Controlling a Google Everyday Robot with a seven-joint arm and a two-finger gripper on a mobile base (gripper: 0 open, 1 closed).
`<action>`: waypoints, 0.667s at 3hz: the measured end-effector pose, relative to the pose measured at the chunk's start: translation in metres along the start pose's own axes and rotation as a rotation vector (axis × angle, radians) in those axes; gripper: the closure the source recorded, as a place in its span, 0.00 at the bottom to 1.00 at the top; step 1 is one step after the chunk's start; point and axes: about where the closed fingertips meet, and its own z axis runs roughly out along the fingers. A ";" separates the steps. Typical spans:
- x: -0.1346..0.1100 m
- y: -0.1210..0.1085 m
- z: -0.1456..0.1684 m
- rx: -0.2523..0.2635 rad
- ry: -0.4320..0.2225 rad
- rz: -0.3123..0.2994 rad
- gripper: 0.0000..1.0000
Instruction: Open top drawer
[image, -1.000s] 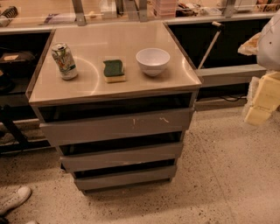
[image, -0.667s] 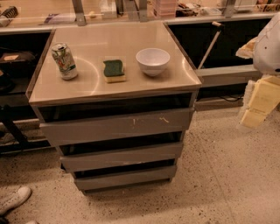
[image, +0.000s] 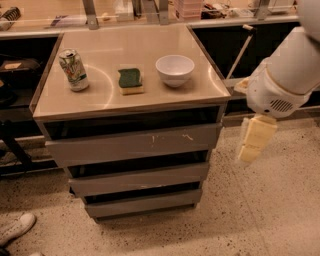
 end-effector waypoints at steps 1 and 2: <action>-0.005 -0.001 0.053 -0.051 -0.036 -0.021 0.00; -0.005 -0.001 0.053 -0.051 -0.036 -0.021 0.00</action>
Offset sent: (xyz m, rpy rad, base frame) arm 0.0112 0.0134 -0.0417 0.0322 0.0323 0.0358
